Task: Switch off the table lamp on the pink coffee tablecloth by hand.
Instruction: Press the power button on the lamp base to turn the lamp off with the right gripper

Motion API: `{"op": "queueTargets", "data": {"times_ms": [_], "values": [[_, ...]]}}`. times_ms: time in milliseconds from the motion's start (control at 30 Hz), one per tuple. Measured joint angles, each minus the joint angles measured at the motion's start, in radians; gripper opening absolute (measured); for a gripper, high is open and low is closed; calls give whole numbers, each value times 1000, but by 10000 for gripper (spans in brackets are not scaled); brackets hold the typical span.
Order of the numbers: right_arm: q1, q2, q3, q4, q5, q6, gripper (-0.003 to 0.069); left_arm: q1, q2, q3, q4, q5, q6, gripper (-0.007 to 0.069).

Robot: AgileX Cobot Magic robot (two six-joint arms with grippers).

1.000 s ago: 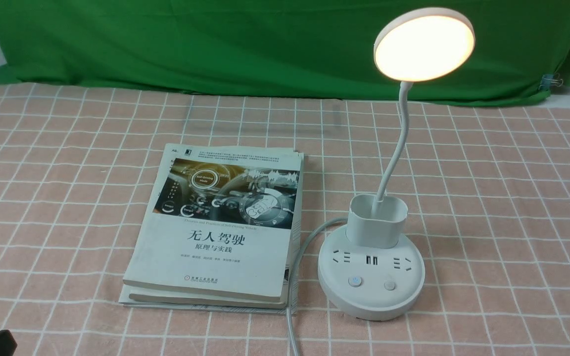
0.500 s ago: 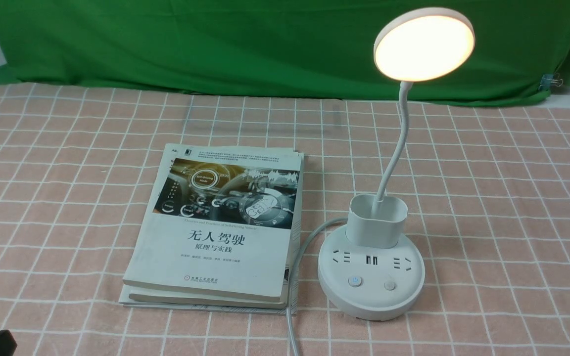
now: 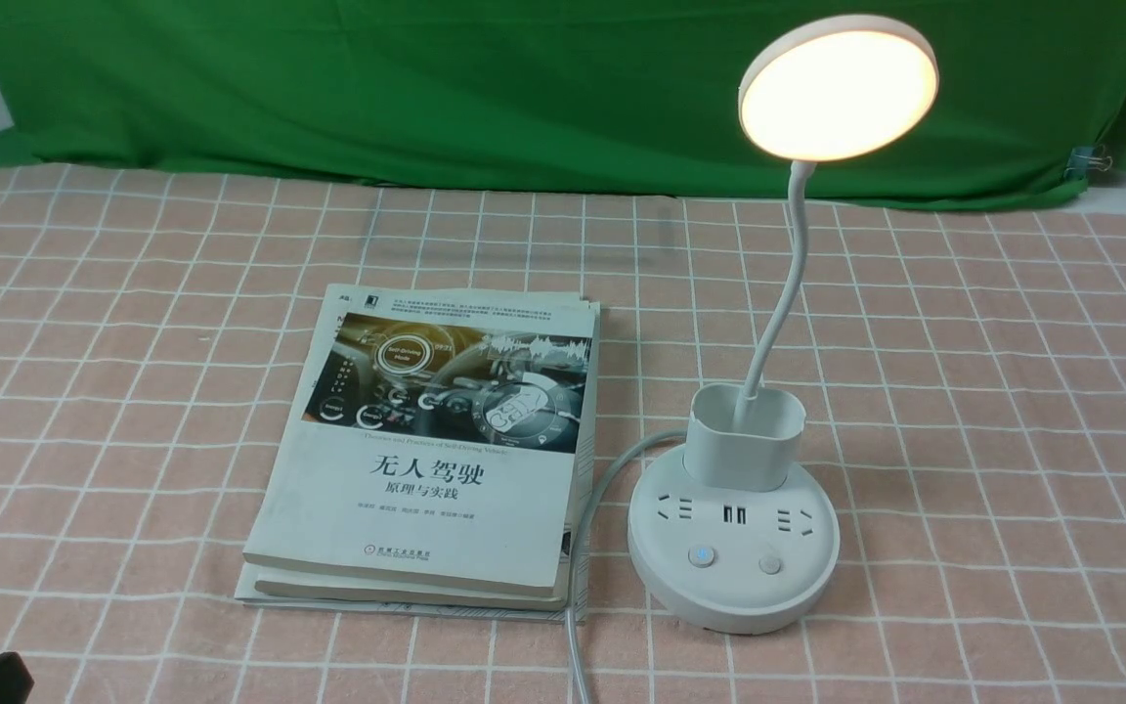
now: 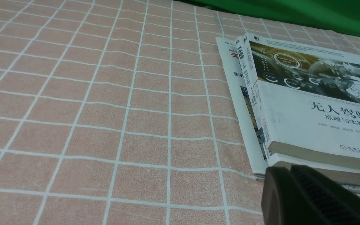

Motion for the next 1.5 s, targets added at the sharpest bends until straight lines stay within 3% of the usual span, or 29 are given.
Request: {"op": "queueTargets", "data": {"times_ms": [100,233,367,400,567,600,733,933,1133,1233,1500], "values": [[0,0,0,26,-94,154,240,0,0,0,0,0,0,6],[1,0,0,34,-125,226,211,0,0,0,0,0,0,6],[18,50,-83,38,96,192,141,0,0,0,0,0,0,6],[40,119,-191,38,231,121,117,0,0,0,0,0,0,6],[80,387,-486,38,599,-1,115,0,0,0,0,0,0,6],[83,527,-607,37,755,-20,125,0,0,0,0,0,0,6],[83,799,-789,6,932,-80,155,0,0,0,0,0,0,6],[129,1115,-907,-14,944,-109,135,0,0,0,0,0,0,6],[360,1268,-914,-41,814,-48,50,0,0,0,0,0,0,6],[489,1341,-919,-72,697,63,43,0,0,0,0,0,0,6],[637,1516,-928,-84,559,159,54,0,0,0,0,0,0,6]]}}
